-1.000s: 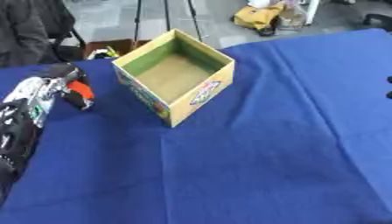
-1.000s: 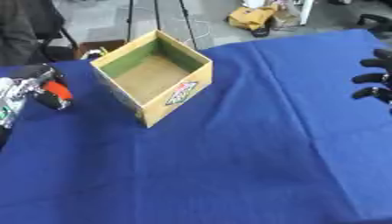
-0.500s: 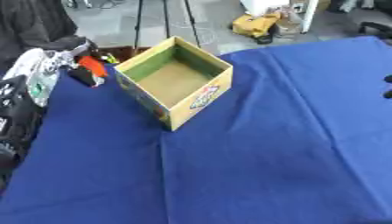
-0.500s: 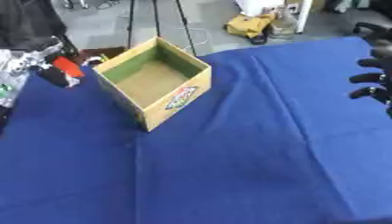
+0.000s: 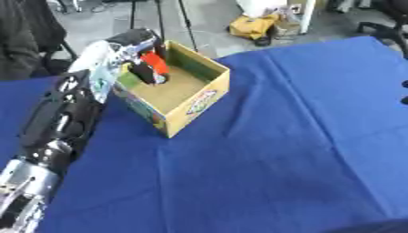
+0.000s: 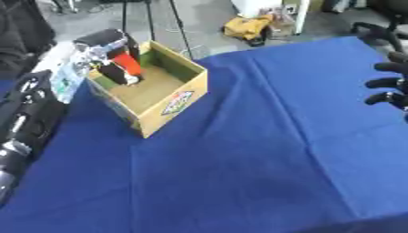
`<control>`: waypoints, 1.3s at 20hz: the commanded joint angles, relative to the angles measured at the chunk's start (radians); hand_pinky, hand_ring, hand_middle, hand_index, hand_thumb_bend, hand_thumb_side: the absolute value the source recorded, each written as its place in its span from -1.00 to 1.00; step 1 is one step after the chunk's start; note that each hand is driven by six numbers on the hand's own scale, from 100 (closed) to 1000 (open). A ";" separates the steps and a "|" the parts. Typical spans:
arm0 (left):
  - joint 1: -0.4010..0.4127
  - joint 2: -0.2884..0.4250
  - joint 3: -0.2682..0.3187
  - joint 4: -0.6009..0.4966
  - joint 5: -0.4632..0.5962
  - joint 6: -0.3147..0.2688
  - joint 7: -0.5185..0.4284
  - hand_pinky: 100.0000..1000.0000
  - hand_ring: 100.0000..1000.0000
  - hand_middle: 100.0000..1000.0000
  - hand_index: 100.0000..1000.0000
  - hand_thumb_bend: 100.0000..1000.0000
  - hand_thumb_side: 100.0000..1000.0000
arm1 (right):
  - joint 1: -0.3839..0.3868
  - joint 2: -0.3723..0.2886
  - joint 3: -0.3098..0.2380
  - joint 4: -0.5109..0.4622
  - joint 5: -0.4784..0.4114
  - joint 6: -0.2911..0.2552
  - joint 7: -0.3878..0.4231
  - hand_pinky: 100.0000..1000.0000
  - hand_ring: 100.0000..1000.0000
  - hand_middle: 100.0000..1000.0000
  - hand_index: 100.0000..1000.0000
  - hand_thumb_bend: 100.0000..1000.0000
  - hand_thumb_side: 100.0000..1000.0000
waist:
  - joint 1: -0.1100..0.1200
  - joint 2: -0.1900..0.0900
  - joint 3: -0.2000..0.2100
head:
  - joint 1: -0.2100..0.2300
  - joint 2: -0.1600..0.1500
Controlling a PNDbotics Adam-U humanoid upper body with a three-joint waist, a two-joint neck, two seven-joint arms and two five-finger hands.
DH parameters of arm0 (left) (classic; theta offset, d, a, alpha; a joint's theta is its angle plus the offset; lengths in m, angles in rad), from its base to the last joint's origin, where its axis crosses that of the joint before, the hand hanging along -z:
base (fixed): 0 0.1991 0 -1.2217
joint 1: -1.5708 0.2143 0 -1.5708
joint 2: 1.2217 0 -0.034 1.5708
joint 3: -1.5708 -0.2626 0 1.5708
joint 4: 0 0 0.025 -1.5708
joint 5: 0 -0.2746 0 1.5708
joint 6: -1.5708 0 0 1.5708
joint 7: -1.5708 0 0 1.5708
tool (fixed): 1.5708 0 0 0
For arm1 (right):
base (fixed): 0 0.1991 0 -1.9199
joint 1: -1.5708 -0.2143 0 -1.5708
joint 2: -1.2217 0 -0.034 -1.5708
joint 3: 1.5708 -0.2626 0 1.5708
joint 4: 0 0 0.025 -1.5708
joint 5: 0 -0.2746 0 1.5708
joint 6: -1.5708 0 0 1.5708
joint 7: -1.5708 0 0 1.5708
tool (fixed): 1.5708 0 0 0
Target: Pick up objects on the table and place them in the box.
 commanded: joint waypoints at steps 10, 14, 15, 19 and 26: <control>0.045 0.091 0.041 -0.198 0.170 -0.019 0.051 0.57 0.42 0.44 0.68 0.79 0.60 | 0.007 -0.014 -0.024 -0.009 -0.009 -0.006 -0.009 -0.03 0.26 0.42 0.69 -0.44 0.21 | -0.011 -0.015 0.055 | -0.032 -0.003; 0.115 0.177 0.074 -0.443 0.367 0.028 0.233 0.52 0.32 0.36 0.60 0.66 0.64 | 0.012 -0.017 -0.031 -0.010 -0.007 -0.009 -0.015 -0.03 0.26 0.42 0.69 -0.45 0.21 | -0.016 -0.013 0.101 | -0.054 -0.004; 0.142 0.200 0.086 -0.503 0.414 0.042 0.280 0.51 0.31 0.34 0.59 0.65 0.64 | 0.012 -0.017 -0.033 -0.011 -0.006 -0.010 -0.015 -0.03 0.26 0.42 0.69 -0.45 0.21 | -0.017 -0.013 0.113 | -0.058 -0.004; 0.310 0.259 0.146 -0.699 0.636 0.077 0.449 0.43 0.24 0.28 0.56 0.59 0.57 | 0.010 -0.019 -0.038 -0.016 -0.004 -0.014 -0.019 -0.03 0.26 0.43 0.69 -0.44 0.21 | -0.023 -0.009 0.166 | -0.078 -0.005; 0.601 0.179 0.211 -0.791 0.942 0.035 0.640 0.41 0.26 0.28 0.56 0.55 0.66 | -0.005 -0.015 -0.041 -0.022 -0.007 -0.028 -0.042 -0.04 0.24 0.40 0.65 -0.48 0.18 | -0.034 -0.001 0.235 | -0.089 -0.007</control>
